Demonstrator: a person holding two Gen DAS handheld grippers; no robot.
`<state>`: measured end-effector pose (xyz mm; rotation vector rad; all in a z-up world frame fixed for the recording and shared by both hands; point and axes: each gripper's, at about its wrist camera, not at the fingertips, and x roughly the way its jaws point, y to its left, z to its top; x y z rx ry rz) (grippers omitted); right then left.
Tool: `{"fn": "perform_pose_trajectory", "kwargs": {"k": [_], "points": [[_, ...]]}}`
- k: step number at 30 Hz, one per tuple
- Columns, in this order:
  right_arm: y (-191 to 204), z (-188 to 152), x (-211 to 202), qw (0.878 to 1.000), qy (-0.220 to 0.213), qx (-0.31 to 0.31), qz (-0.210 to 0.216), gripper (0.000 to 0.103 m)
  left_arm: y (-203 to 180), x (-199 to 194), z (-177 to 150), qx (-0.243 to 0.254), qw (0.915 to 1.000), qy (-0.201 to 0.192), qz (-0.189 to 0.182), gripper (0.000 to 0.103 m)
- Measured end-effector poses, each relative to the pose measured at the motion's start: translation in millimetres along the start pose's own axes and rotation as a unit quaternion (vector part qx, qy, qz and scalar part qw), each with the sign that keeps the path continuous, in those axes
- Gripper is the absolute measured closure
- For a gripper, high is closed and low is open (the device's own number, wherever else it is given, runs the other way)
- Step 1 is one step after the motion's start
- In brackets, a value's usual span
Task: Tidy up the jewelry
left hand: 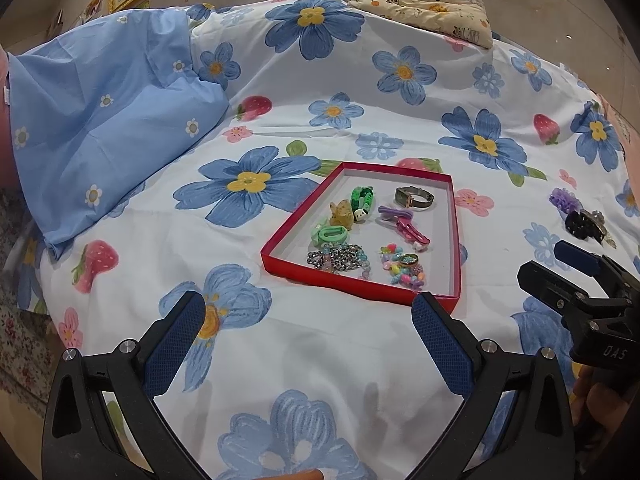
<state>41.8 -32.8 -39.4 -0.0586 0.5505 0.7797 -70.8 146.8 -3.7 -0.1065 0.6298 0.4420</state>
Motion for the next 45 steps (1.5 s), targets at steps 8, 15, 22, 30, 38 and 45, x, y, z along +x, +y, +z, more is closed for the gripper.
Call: {"fn": "perform_pose_trajectory", "kwargs": {"k": [8,15,22,30,38,45], "points": [[1.8,0.0,-0.3,1.0,-0.001,-0.001,0.0,0.0,4.4,0.7,-1.2,-0.003,1.0,0.001,0.0,0.0],[3.9,0.9,-1.1,1.0,-0.002,-0.004,0.0,0.0,3.5,0.1,-1.7,-0.002,1.0,0.0,0.0,0.0],[4.9,1.4,-1.2,1.0,-0.002,-0.005,0.002,0.0,4.3,0.1,-1.9,0.001,1.0,0.001,0.003,0.0],[6.2,3.8,-4.4,1.0,-0.005,-0.009,0.004,0.0,4.8,0.4,-2.3,0.003,1.0,0.001,0.003,0.0],[5.8,4.3,-5.6,1.0,-0.006,-0.011,0.004,0.0,3.5,0.9,-2.8,0.005,1.0,0.002,0.003,0.0],[4.8,5.5,-6.6,1.0,-0.005,-0.012,0.007,0.0,3.2,0.9,-2.7,0.005,1.0,0.003,0.003,0.0]]}}
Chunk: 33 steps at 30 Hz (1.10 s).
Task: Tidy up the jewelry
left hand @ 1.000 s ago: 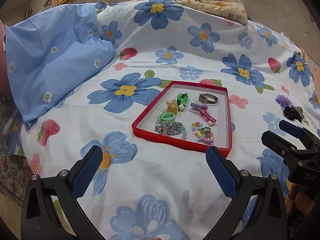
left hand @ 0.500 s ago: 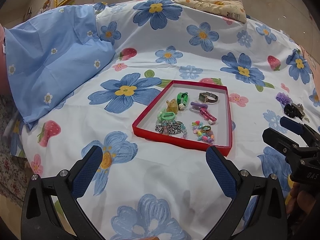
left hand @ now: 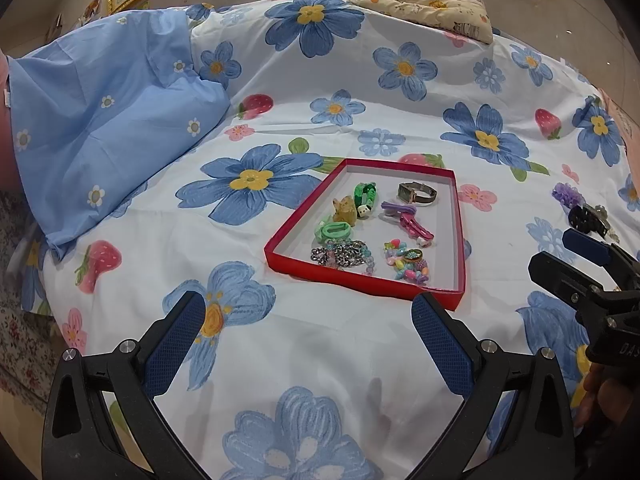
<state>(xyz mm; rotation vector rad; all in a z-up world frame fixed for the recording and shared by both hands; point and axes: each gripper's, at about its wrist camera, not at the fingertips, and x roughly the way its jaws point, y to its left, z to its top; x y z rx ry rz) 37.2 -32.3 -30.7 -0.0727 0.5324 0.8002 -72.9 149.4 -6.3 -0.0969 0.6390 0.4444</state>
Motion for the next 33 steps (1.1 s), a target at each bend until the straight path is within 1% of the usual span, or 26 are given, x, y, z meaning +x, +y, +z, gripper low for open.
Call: {"fn": "perform_pose_trajectory", "kwargs": {"k": [20,33], "points": [[2.5,0.0,4.8,1.0,0.01,-0.009,0.007,0.0,-0.3,4.0,-0.9,0.003,1.0,0.001,0.004,0.0],[-0.1,-2.2,7.7,1.0,0.016,-0.007,0.007,0.0,-1.6,13.0,0.5,0.006,1.0,0.007,-0.001,0.0]]}}
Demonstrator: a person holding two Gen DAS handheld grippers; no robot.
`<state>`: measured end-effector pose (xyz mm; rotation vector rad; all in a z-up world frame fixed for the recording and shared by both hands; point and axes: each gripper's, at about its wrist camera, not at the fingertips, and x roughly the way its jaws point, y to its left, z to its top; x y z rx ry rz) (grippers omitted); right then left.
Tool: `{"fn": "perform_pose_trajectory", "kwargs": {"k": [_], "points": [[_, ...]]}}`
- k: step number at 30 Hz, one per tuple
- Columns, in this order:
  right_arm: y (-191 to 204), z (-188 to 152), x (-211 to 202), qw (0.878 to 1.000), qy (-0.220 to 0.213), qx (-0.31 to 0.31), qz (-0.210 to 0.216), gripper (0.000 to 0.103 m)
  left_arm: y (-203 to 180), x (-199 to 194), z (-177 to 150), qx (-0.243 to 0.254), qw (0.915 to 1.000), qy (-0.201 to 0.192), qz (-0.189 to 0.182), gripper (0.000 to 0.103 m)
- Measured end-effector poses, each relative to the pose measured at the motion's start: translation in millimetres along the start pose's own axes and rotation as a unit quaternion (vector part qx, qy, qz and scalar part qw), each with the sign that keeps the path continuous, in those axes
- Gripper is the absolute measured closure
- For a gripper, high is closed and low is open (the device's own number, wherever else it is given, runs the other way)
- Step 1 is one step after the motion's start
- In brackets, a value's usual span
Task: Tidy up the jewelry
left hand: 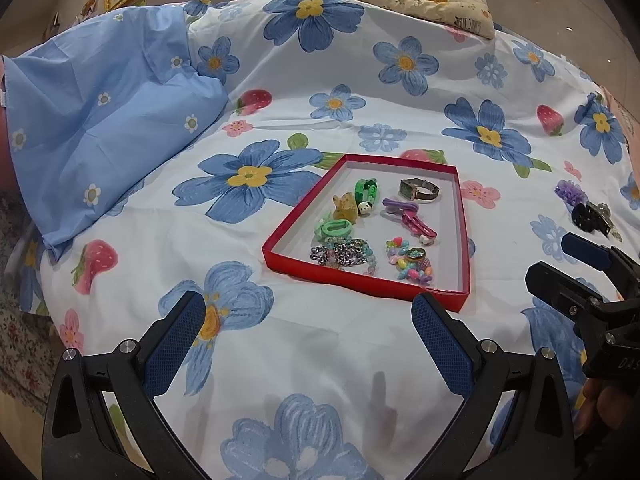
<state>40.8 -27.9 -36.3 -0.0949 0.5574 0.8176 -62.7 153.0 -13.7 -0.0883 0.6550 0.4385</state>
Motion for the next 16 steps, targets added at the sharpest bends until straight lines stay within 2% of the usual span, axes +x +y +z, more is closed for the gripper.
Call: {"fn": "perform_pose_trajectory", "kwargs": {"k": [16], "points": [[-6.2,0.8,4.7,1.0,0.008,0.005,-0.004,0.0,-0.2,8.0,4.0,0.0,0.9999,0.009,-0.009,0.0]]}}
